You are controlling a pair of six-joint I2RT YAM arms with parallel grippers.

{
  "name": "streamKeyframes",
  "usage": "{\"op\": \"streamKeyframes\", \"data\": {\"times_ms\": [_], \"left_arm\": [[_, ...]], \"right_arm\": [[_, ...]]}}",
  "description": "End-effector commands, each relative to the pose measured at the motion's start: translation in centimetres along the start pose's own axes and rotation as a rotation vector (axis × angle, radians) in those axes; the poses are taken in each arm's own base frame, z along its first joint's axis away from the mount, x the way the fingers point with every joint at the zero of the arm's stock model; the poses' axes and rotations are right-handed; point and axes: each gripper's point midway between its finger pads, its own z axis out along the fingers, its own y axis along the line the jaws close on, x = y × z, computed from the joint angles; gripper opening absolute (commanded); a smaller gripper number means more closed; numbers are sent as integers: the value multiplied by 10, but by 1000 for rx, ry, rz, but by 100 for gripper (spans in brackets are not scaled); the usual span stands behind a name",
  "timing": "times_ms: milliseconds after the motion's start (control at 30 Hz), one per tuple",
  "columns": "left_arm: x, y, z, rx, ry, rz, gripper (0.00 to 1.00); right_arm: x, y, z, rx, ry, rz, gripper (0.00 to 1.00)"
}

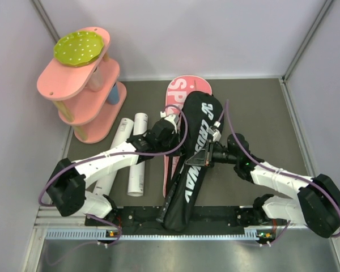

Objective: Pack up the badminton gear
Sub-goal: Adjust the racket bag at the center of the board.

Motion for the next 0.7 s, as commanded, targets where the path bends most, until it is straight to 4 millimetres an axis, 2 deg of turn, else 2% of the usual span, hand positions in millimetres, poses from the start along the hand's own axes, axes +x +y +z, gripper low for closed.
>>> {"op": "streamKeyframes", "data": {"times_ms": [0, 67, 167, 233, 333, 500, 600, 667], "left_arm": [[-22, -17, -5, 52, -67, -17, 36], [-17, -11, 0, 22, -42, -30, 42], [-8, 4, -1, -19, -43, -43, 48], [-9, 7, -7, -19, -60, -51, 53], [-4, 16, -11, -27, -64, -57, 57], [8, 37, -3, -52, -18, -94, 58], [12, 29, 4, 50, 24, -114, 57], [12, 12, 6, 164, 47, -114, 55]], "right_arm": [[-12, 38, -5, -118, -31, -113, 0], [-12, 37, -5, -115, -29, -115, 0], [-10, 36, -5, -119, -26, -115, 0], [-10, 36, -6, -120, -25, -115, 0], [-9, 34, -5, -123, -19, -117, 0], [-9, 36, -5, -130, -16, -118, 0], [-9, 37, -5, -132, -15, -119, 0], [-9, 36, -5, -128, -15, -117, 0]]}}
